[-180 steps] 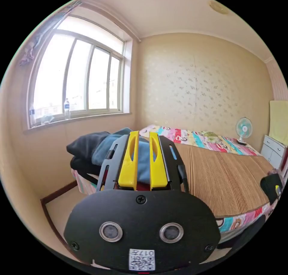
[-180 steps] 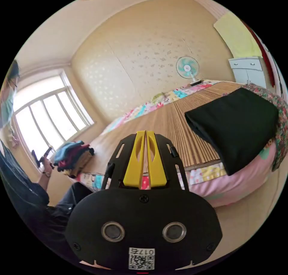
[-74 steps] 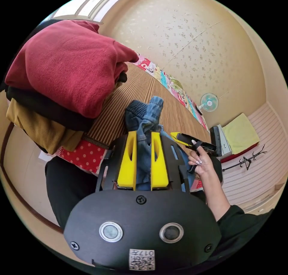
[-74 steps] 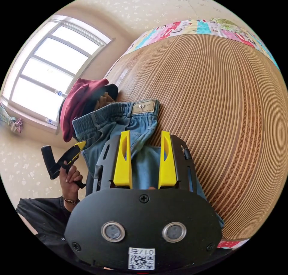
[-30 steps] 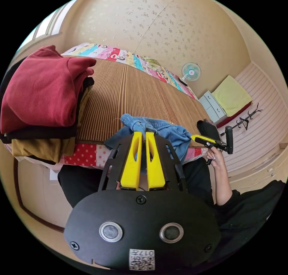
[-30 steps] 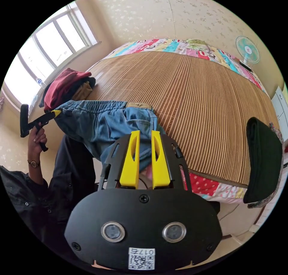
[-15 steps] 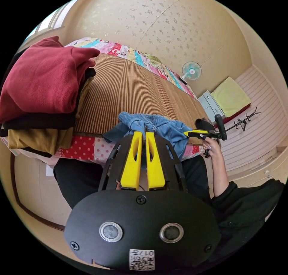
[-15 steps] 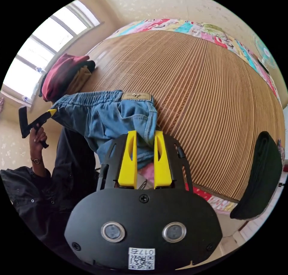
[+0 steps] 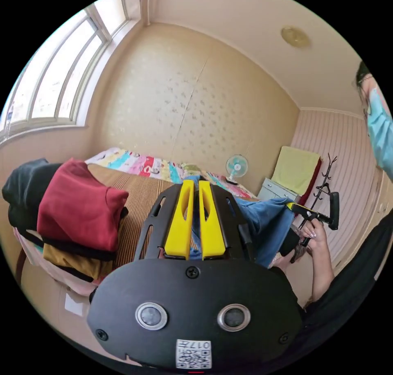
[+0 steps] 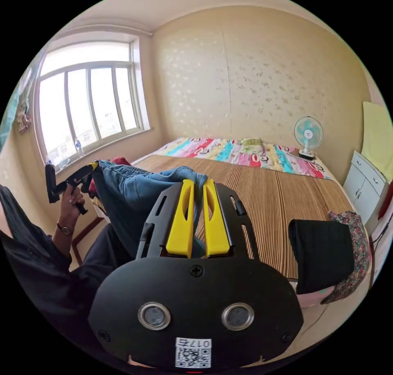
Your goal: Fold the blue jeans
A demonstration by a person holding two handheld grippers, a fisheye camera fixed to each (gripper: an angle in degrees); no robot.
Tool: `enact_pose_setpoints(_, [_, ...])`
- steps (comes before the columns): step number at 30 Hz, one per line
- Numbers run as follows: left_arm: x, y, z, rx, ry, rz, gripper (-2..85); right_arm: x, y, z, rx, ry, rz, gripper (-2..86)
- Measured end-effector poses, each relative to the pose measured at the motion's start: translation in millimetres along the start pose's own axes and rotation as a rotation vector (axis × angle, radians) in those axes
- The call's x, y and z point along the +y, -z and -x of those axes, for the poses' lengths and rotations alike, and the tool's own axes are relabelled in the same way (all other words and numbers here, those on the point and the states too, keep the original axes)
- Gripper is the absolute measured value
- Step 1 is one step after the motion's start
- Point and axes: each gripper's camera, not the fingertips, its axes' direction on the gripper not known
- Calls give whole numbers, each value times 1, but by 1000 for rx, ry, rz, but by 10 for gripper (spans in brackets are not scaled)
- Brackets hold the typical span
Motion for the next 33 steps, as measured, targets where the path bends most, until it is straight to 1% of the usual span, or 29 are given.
enact_pose_setpoints(1, [-5,16,-13,3,-39,-79,-4,0,26,1,-21,-4,-90,34])
enact_pose_setpoints(4, [-10,46,-39,-1,-97,-230,-4,9,73,10,-27,30,-276,35])
enact_pose_setpoints(7, [-13,49,-46,57,-40,-284,-4,20,86,18,23,52,-353,35])
enact_pose_setpoints(9, [-14,31,-43,88,-21,-255,-4,24,77,16,76,47,-331,35])
enact_pose_setpoints(11, [-18,0,-37,93,0,-159,-4,23,57,7,130,30,-247,35])
enact_pose_setpoints(13, [-24,-56,-18,110,84,11,-3,13,19,-16,181,-17,-72,37])
enact_pose_setpoints(14, [-26,-72,-13,115,97,47,-2,9,9,-23,185,-25,-35,37])
enact_pose_setpoints(15, [-33,-110,-5,122,92,106,-1,-1,-13,-40,181,-27,12,38])
enact_pose_setpoints(16, [-46,-152,0,108,48,145,1,-15,-33,-58,175,-32,28,40])
enact_pose_setpoints(17, [-54,-174,2,93,15,160,3,-24,-43,-68,176,-38,25,42])
enact_pose_setpoints(18, [-71,-224,6,72,-58,205,8,-42,-63,-88,196,-42,-9,45])
enact_pose_setpoints(19, [-86,-273,14,45,-96,275,14,-59,-86,-107,227,-44,-30,51])
enact_pose_setpoints(20, [-90,-296,20,24,-99,312,22,-69,-100,-118,236,-51,-6,54])
enact_pose_setpoints(22, [-85,-368,47,-20,-36,513,54,-95,-153,-158,194,-147,244,88])
enact_pose_setpoints(24, [-60,-392,67,21,34,609,77,-88,-174,-170,123,-161,320,113])
enact_pose_setpoints(26, [-22,-396,80,63,66,638,101,-61,-185,-170,87,-141,335,118])
enact_pose_setpoints(28, [39,-398,90,55,89,742,116,-12,-211,-169,51,-119,469,111])
enact_pose_setpoints(29, [55,-398,91,63,91,778,116,2,-219,-170,43,-121,514,108])
enact_pose_setpoints(31, [114,-401,88,103,107,942,118,57,-246,-173,27,-157,668,101])
enact_pose_setpoints(33, [149,-395,84,102,123,1041,121,90,-254,-173,23,-200,735,100])
